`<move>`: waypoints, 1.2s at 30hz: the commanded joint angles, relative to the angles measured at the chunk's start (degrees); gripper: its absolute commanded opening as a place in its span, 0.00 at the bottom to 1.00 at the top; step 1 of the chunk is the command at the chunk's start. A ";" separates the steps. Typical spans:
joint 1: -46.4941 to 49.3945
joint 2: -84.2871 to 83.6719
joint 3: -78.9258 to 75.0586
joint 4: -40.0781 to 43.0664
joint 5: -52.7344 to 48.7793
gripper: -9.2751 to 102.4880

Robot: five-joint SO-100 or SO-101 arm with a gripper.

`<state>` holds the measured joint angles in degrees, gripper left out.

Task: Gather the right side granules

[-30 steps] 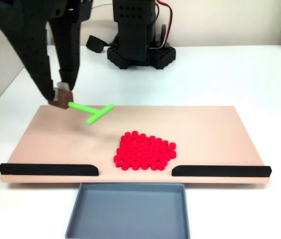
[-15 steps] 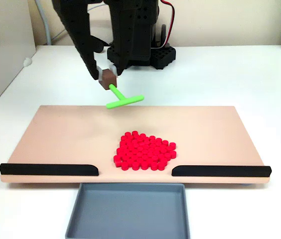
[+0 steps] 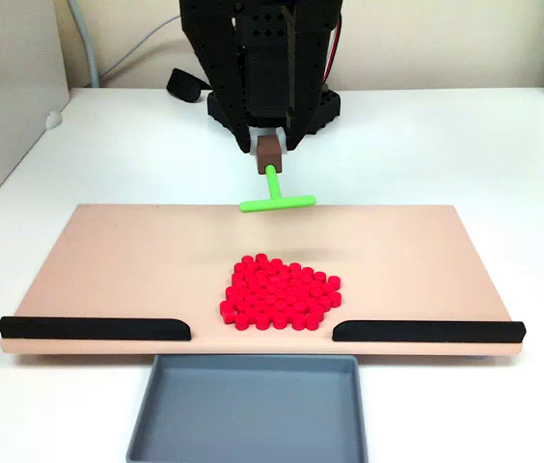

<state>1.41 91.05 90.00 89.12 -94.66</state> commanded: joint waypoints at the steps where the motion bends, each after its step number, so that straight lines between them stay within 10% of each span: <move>1: -0.97 2.37 -0.18 0.26 3.69 0.08; 36: -1.41 3.60 -0.44 3.60 12.48 0.08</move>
<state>0.09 91.32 90.09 92.64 -82.44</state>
